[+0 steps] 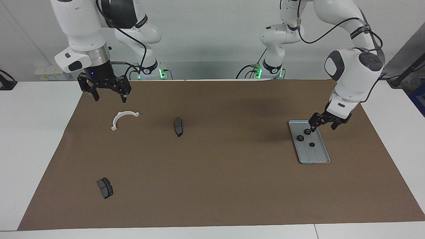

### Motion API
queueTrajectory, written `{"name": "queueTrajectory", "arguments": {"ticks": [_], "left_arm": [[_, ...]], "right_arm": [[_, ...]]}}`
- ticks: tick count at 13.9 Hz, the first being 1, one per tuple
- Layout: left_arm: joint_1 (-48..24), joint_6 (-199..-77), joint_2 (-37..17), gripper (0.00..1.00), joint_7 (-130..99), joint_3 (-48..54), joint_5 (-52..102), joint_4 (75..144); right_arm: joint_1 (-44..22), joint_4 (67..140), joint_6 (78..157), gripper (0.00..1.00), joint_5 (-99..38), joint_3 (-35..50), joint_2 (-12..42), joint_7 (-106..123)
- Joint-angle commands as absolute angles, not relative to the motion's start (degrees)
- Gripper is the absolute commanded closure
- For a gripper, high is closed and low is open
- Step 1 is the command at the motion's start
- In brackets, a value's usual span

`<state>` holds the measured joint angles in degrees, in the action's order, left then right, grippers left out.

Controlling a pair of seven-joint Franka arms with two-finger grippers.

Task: Place bearing gear from tray to pile
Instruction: 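Move the left gripper over the metal tray, then lower the left gripper and grasp a black bearing ring in the tray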

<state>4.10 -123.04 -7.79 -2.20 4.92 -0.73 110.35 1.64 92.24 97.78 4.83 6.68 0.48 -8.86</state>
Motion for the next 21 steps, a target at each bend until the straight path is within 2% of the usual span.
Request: {"name": "queueTrajectory", "arguments": {"ticks": [1,2,5,6,14,18,21], "left_arm": [[4.3,-126.8,-5.7,0.07,-2.1,4.7,-0.3,115.9],[4.4,-126.8,-6.2,0.17,-2.2,4.7,-0.3,116.3],[4.7,-129.9,-9.0,0.33,-2.2,4.6,-0.2,116.7],[4.8,-130.7,-9.7,0.35,-2.2,4.6,-0.2,116.7],[5.9,-137.4,-16.3,0.43,-2.0,4.5,-0.3,116.7],[6.4,-138.3,-16.8,0.45,-2.2,4.5,-0.2,116.9],[6.5,-139.7,-16.5,0.51,-2.3,4.4,-0.2,118.6]], "right_arm": [[1.6,92.0,96.7,0.00,3.6,6.3,0.5,-9.2],[1.6,92.0,96.7,0.00,3.6,6.3,0.5,-9.2],[1.6,92.0,96.7,0.00,3.6,6.3,0.5,-9.2],[1.6,91.9,96.7,0.00,3.6,6.3,0.5,-9.2],[1.6,92.0,96.7,0.00,3.6,6.3,0.5,-9.2],[1.6,92.0,96.7,0.00,3.6,6.3,0.5,-9.2],[1.6,92.0,96.7,0.00,3.6,6.3,0.5,-9.2]]}}
